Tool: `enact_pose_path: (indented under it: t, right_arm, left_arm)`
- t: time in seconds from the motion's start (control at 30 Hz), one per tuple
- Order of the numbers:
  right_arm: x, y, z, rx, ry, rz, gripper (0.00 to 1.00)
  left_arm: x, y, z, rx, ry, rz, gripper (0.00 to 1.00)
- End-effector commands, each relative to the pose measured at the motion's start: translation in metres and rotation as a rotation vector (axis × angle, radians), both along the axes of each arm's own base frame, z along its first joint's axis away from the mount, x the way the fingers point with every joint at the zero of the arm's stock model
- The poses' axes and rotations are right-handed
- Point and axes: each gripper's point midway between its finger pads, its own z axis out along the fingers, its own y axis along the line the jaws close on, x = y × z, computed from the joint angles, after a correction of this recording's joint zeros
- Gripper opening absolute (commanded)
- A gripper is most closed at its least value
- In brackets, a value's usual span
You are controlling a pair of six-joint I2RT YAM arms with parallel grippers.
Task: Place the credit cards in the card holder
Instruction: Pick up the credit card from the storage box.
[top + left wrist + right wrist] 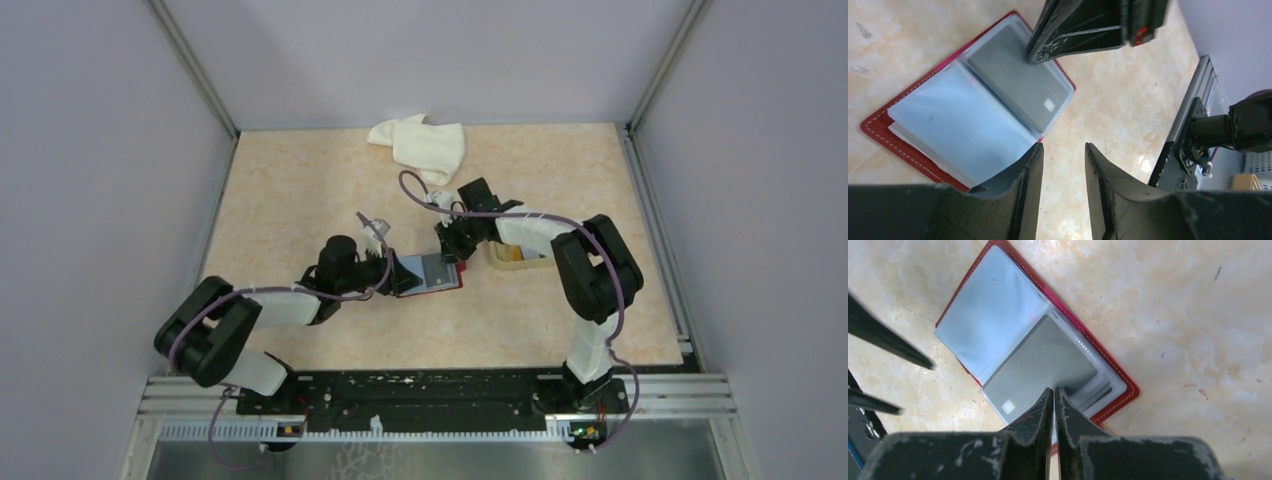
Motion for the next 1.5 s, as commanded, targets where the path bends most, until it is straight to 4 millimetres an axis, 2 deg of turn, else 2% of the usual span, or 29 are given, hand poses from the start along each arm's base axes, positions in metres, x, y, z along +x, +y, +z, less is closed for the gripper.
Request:
enact_pose_path:
  t: [0.0,0.03,0.07,0.1,0.13,0.17,0.2,0.27,0.33,0.43,0.53,0.7,0.8,0.93,1.27,1.37,1.47]
  right_arm:
    - [0.007,-0.007,0.037,-0.027,-0.119,0.05,0.06]
    - [0.005,-0.007,0.048,-0.011,-0.139,0.081,0.06]
    - [0.003,-0.008,0.062,0.011,-0.161,0.118,0.07]
    - [-0.001,-0.01,0.077,0.038,-0.186,0.16,0.08]
    - [-0.002,-0.015,0.09,0.066,-0.21,0.174,0.11]
    - [-0.003,-0.021,0.103,0.103,-0.228,0.175,0.18]
    - [-0.002,-0.026,0.117,0.153,-0.25,0.171,0.29]
    - [0.006,-0.048,0.132,0.216,-0.269,0.11,0.42]
    - [0.021,-0.074,0.137,0.243,-0.267,0.008,0.52]
    - [0.037,-0.108,0.126,0.271,-0.18,-0.121,0.55]
    - [0.047,-0.136,0.102,0.216,-0.084,-0.188,0.62]
    - [0.053,-0.159,0.063,0.102,0.034,-0.24,0.64]
    - [0.056,-0.169,0.048,0.036,0.044,-0.279,0.64]
    - [0.06,-0.179,0.036,-0.019,0.059,-0.34,0.62]
    - [0.059,-0.188,0.016,-0.073,0.112,-0.421,0.59]
    - [0.058,-0.184,0.013,-0.051,0.133,-0.436,0.59]
    - [0.055,-0.179,0.01,-0.024,0.15,-0.44,0.54]
  left_arm:
    - [0.005,0.014,0.052,-0.077,-0.291,0.045,0.47]
    - [0.004,0.02,0.061,-0.085,-0.336,0.066,0.5]
    - [0.007,0.028,0.068,-0.086,-0.372,0.115,0.57]
    - [0.007,0.036,0.074,-0.092,-0.406,0.151,0.67]
    - [0.007,0.044,0.08,-0.097,-0.443,0.183,0.81]
    - [0.006,0.051,0.083,-0.096,-0.482,0.209,0.95]
    - [0.006,0.057,0.084,-0.091,-0.506,0.232,0.98]
    - [0.01,0.07,0.079,-0.07,-0.505,0.299,0.98]
    - [0.011,0.076,0.076,-0.071,-0.485,0.334,0.98]
    - [0.009,0.075,0.077,-0.076,-0.484,0.328,0.99]
    - [0.01,0.079,0.07,-0.055,-0.45,0.355,0.99]
    - [0.005,0.082,0.063,-0.044,-0.421,0.352,0.99]
    - [0.003,0.084,0.063,-0.052,-0.428,0.363,0.99]
    - [0.002,0.087,0.062,-0.055,-0.425,0.369,0.99]
    - [0.002,0.087,0.059,-0.05,-0.412,0.378,0.99]
    - [0.002,0.09,0.059,-0.052,-0.412,0.39,0.99]
    - [0.002,0.09,0.06,-0.055,-0.414,0.39,0.99]
